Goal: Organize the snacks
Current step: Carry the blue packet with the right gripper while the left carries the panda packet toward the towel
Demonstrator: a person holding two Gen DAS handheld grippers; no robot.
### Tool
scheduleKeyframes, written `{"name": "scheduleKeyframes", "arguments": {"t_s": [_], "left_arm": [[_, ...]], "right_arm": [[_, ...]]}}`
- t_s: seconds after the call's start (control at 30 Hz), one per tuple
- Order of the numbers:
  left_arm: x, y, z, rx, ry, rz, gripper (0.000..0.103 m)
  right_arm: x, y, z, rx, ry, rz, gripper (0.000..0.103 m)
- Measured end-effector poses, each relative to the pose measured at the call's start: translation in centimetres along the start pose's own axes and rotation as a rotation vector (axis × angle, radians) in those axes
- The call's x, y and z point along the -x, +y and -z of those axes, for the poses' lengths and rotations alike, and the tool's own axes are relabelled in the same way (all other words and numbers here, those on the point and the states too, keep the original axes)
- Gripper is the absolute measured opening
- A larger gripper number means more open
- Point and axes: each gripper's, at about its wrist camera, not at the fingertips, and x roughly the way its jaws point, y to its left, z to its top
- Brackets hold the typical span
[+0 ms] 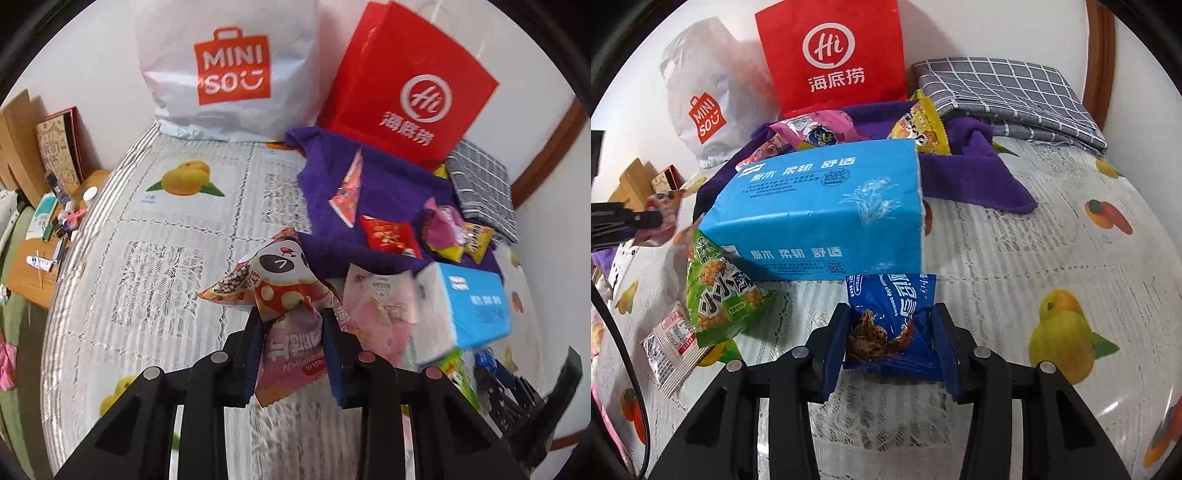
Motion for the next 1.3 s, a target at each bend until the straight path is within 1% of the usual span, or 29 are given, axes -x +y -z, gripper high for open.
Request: {"name": "scheduleKeyframes", "arguments": {"t_s": [0.1,0.17,0.33,0.53,0.7,0.9,1.0,1.3], "left_arm": [[1.5,-1.2,0.2,-0.044,-0.019,0.016,0.029],[2.3,-2.1,0.1,-0.066,-0.028,0.029,0.029],[4.5,-4.6,-0.4,-0.113,-0.056,0.082,0.029],[6.0,-6.5,-1.7,-0.139,-0.086,0.113,0.029],[6.6,-7.8,-3.1,-0.163,-0.102,0.119,0.029],[6.0,-8.9,-5.1,-0.186,-0.111,0.125,0.029],[4.9,-9.4,-6.3,-0.188,-0.103,0.122,0.029],[2.5,-11.7,-10.1,-0.206,-0.114,0.121,0.029]], "right_arm": [[1.1,-0.4,-0.2,-0.038,0.013,-0.034,0.043],[2.4,-0.5,-0.5,-0.05,-0.007,-0.044,0.043],[6.4,0.1,-1.7,-0.028,-0.074,-0.04,0.043],[10.2,0.6,-4.3,-0.013,-0.146,-0.065,0.043],[12.3,2.1,-7.2,0.041,-0.203,-0.072,0.043],[12.2,3.6,-10.0,0.077,-0.224,-0.103,0.043],[11.1,4.1,-11.4,0.072,-0.21,-0.121,0.043],[7.8,3.1,-15.7,0.041,-0.191,-0.152,0.043]]}}
